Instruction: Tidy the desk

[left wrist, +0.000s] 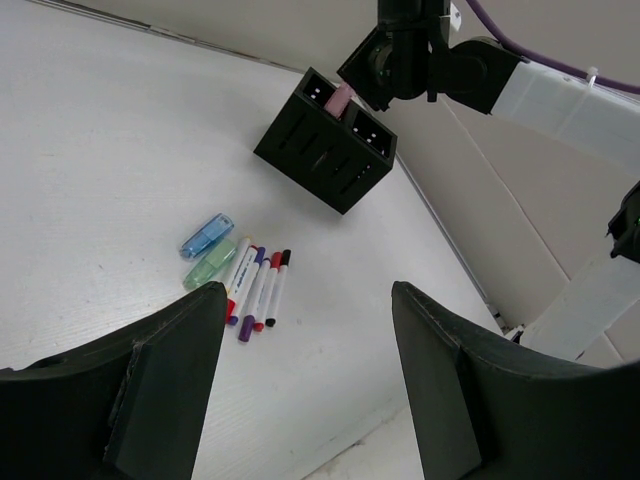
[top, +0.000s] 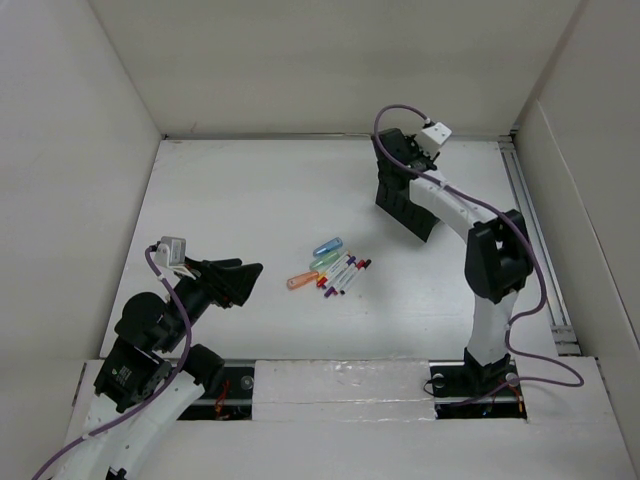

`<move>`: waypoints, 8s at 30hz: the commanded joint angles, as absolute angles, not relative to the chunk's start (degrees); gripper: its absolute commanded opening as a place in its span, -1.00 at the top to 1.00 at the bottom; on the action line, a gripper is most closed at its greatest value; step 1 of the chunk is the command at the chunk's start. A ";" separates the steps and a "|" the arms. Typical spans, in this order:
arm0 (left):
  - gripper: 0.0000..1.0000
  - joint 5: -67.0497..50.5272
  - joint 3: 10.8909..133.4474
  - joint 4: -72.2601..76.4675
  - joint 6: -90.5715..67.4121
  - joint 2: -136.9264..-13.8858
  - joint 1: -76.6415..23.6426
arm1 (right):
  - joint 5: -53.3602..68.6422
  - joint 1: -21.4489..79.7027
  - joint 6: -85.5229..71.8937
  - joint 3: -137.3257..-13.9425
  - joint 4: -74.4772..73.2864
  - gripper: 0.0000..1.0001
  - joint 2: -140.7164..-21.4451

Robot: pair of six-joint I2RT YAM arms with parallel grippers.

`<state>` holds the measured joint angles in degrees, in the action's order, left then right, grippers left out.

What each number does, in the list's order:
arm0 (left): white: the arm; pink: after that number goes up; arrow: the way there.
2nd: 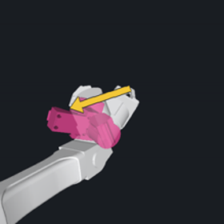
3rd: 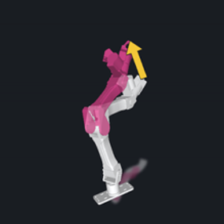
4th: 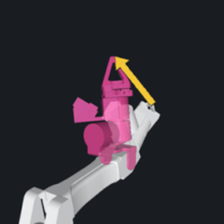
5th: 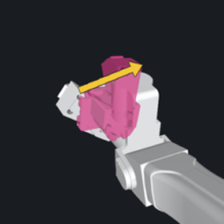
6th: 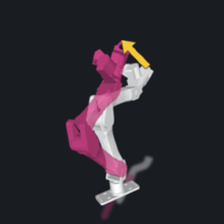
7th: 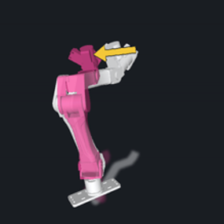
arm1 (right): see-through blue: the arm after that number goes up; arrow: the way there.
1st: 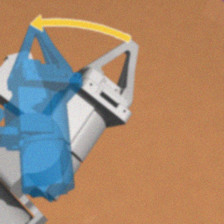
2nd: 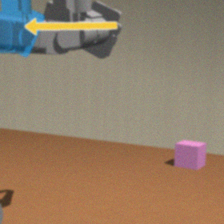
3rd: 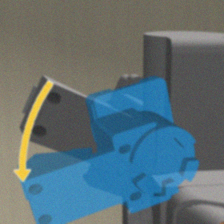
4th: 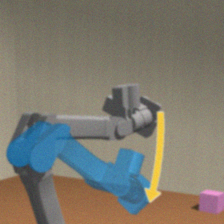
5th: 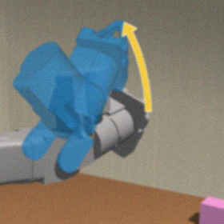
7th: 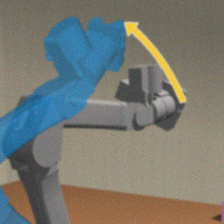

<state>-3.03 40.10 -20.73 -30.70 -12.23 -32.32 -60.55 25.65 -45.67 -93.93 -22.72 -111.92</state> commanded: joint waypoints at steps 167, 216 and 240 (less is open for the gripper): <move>-0.27 -4.48 39.73 -17.58 -30.50 -11.69 -32.61 | -56.95 21.97 -45.53 -99.23 -19.25 0.55 -115.05; -0.27 -5.19 39.64 -17.32 -30.41 -11.42 -32.61 | -35.69 56.34 -61.87 -68.90 -12.57 -0.09 -104.15; -0.27 -5.27 39.64 -17.32 -30.32 -11.69 -32.61 | -34.72 54.14 -63.37 -71.98 -12.13 0.00 -112.41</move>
